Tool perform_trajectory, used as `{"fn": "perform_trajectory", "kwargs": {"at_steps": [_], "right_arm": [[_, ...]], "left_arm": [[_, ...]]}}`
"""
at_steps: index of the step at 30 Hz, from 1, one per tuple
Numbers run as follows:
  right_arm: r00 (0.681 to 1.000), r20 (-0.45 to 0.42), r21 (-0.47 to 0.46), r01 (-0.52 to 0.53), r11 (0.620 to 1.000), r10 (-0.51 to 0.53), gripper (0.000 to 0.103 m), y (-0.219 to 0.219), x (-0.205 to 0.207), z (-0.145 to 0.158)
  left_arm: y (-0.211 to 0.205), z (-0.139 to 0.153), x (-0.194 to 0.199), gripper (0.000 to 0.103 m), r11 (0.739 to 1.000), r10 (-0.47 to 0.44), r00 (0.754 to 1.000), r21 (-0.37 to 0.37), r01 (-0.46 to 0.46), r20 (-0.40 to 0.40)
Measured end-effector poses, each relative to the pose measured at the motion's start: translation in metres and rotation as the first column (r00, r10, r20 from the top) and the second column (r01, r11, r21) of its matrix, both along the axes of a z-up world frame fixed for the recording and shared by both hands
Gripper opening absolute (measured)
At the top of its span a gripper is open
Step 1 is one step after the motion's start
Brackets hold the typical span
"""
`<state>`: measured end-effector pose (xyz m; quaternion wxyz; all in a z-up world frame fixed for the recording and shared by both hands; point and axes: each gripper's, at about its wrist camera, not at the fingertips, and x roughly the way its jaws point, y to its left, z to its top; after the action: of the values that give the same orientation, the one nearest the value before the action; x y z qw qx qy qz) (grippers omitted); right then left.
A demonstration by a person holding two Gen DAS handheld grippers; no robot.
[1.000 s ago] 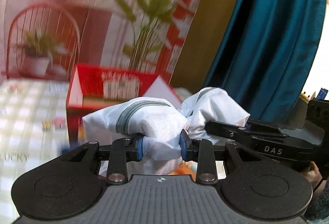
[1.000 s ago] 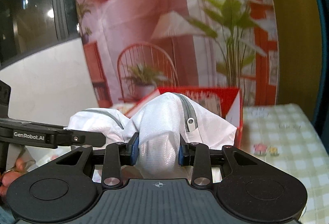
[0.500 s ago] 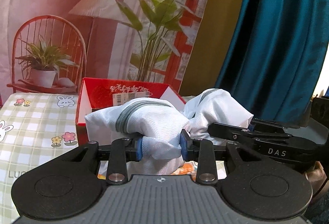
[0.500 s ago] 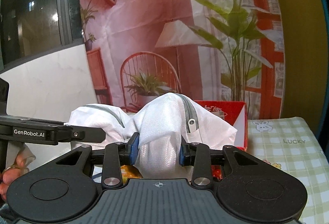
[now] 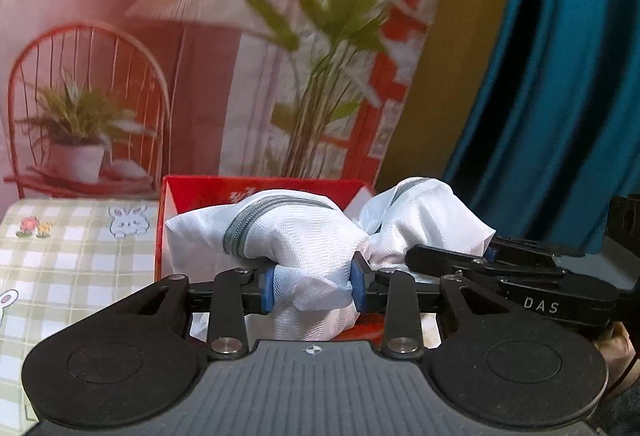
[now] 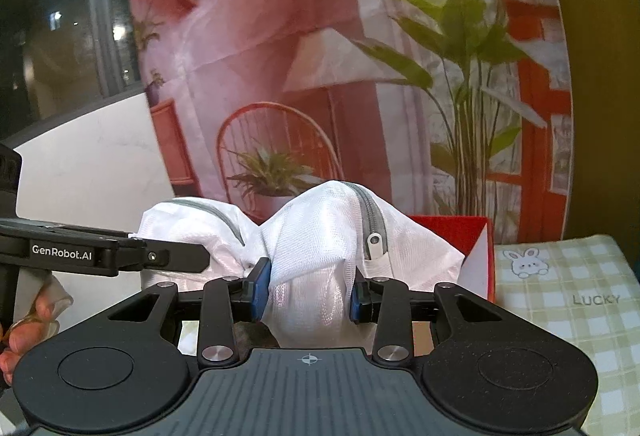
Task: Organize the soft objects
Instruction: 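Carry the mesh bag with both tools over the red box and lower it inside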
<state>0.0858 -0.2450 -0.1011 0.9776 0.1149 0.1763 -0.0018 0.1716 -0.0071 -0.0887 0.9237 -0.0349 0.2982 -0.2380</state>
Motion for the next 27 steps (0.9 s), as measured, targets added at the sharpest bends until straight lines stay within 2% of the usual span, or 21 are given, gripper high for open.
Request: {"fn": "perform_trajectory", "kwargs": {"at_steps": [5,9,13,16,20,23,27], "right_arm": [[0.989,-0.144,0.12,-0.001,0.993,0.018,0.034,-0.034,0.058,-0.011],[0.971,-0.239,0.19,0.038,0.981,0.009,0.034,-0.056,0.095,-0.028],[0.939,-0.343,0.249,0.108,0.962,-0.017,0.033,-0.071,0.118,-0.057],[0.913,-0.407,0.237,0.127,0.963,-0.02,0.033,-0.072,0.131,-0.076],[0.83,-0.558,0.213,0.124,0.969,0.017,0.037,-0.068,0.153,-0.097],[0.795,-0.607,0.163,0.101,0.981,0.019,0.037,-0.062,0.164,-0.102],[0.761,-0.648,0.167,0.131,0.977,0.008,0.037,-0.06,0.173,-0.107]], "left_arm": [[-0.002,-0.016,0.062,0.037,1.0,0.022,0.991,0.001,-0.022,-0.133],[-0.011,-0.038,0.095,0.037,0.998,0.057,0.978,0.048,-0.049,-0.199],[-0.024,-0.064,0.118,0.037,0.993,0.067,0.96,0.114,-0.037,-0.27],[-0.026,-0.083,0.131,0.037,0.989,0.075,0.937,0.146,-0.026,-0.34],[-0.028,-0.102,0.141,0.037,0.983,0.081,0.893,0.181,0.001,-0.443],[-0.024,-0.108,0.144,0.037,0.985,0.082,0.881,0.174,0.001,-0.466],[-0.022,-0.111,0.149,0.037,0.987,0.077,0.868,0.162,0.004,-0.491]]}}
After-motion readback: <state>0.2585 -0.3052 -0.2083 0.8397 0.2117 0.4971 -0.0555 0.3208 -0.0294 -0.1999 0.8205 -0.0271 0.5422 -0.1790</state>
